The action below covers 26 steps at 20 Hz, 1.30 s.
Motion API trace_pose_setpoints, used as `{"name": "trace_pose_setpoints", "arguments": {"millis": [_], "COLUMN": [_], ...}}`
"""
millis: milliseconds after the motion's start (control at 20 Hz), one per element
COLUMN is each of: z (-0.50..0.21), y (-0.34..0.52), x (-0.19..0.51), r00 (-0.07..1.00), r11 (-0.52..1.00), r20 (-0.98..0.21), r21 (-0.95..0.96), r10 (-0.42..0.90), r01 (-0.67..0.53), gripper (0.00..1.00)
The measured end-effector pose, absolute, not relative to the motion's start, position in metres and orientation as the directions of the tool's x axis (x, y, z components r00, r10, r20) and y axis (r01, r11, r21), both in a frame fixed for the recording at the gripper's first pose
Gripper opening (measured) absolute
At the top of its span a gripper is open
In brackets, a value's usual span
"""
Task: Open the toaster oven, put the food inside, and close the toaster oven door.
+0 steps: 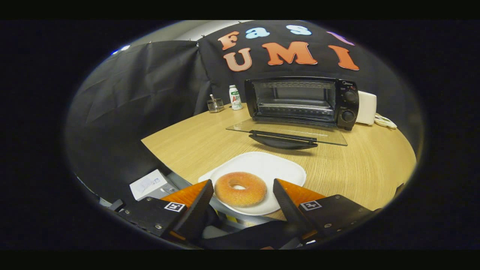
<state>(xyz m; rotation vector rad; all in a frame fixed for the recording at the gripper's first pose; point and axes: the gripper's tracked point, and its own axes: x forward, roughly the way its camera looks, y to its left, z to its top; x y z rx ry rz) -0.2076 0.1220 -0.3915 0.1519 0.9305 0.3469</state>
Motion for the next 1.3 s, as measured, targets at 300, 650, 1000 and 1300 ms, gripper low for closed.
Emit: {"name": "trace_pose_setpoints", "arguments": {"millis": [300, 650, 1000, 1300], "z": [-0.399, -0.394, -0.354, -0.348], "y": [0.129, 0.135, 0.141, 0.117], "x": [-0.204, -0.194, -0.132, -0.060], "r00": [0.519, 0.523, 0.663, 0.762], "r11": [0.919, 0.879, 0.765, 0.665], "r20": [-0.759, -0.730, -0.581, -0.507], "r21": [0.338, 0.469, 0.644, 0.734], "r10": [0.393, 0.441, 0.472, 0.403], "r01": [-0.201, -0.086, 0.020, 0.137], "gripper": [0.79, 0.51, 0.47, 0.47]}}
